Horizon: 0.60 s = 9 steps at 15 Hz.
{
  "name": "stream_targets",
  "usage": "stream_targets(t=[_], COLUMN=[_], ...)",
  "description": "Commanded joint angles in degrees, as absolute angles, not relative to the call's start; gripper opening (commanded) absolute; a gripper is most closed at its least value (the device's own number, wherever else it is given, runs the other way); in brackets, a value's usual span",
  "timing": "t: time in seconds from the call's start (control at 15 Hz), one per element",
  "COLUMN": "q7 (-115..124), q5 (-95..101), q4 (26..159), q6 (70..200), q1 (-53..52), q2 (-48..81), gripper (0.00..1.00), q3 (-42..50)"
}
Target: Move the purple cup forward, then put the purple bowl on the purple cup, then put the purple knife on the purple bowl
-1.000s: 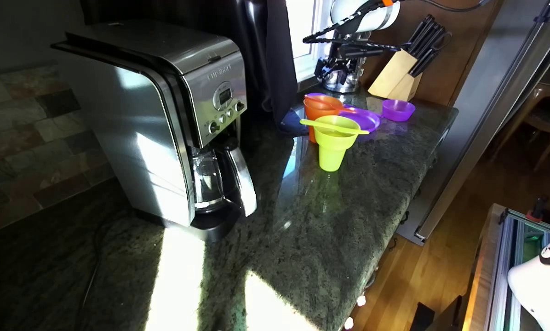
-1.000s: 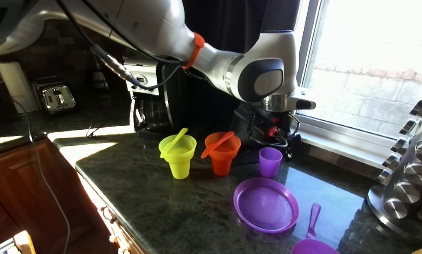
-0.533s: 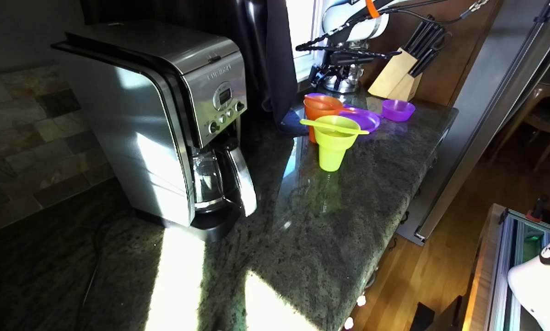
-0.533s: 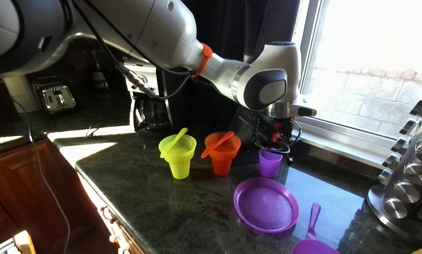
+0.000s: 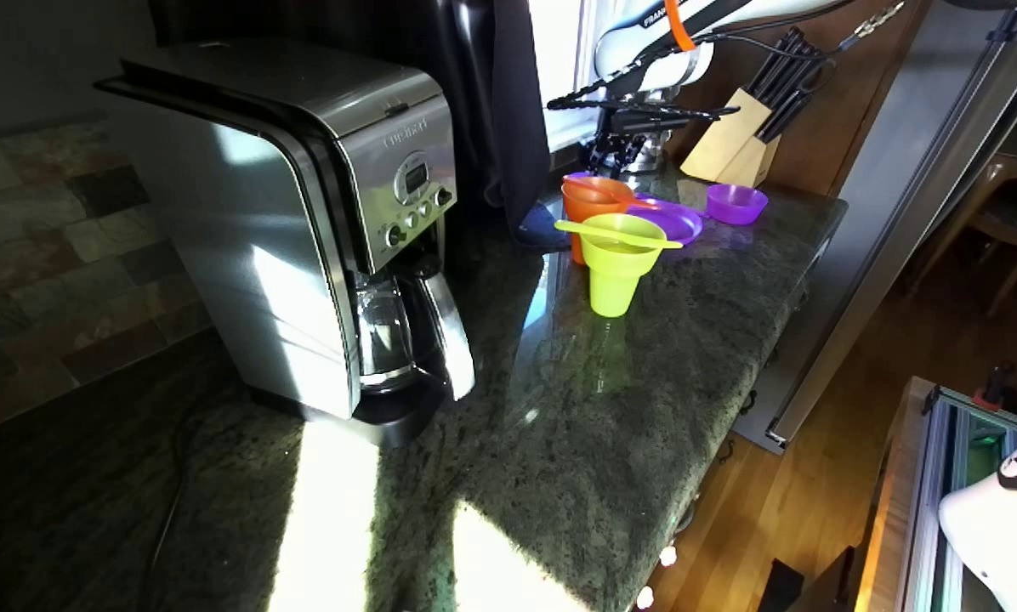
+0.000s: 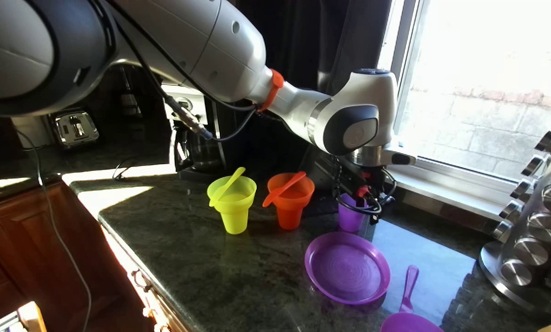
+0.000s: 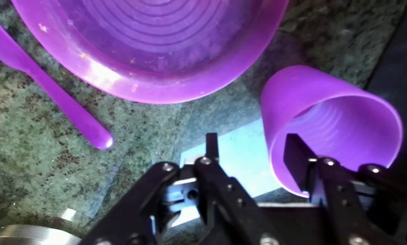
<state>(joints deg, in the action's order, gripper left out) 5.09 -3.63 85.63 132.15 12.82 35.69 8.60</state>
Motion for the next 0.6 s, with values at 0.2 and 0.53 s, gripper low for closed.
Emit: stream_targets(t=[0.2,0.53], q7=[3.27,1.77], q5=[-5.01,-6.17], q4=[85.08,87.16], q6=[129.44,129.80], q1=[14.08,14.76], q2=[36.00,33.48], gripper=[0.02,0.01], q3=[7.52,6.96])
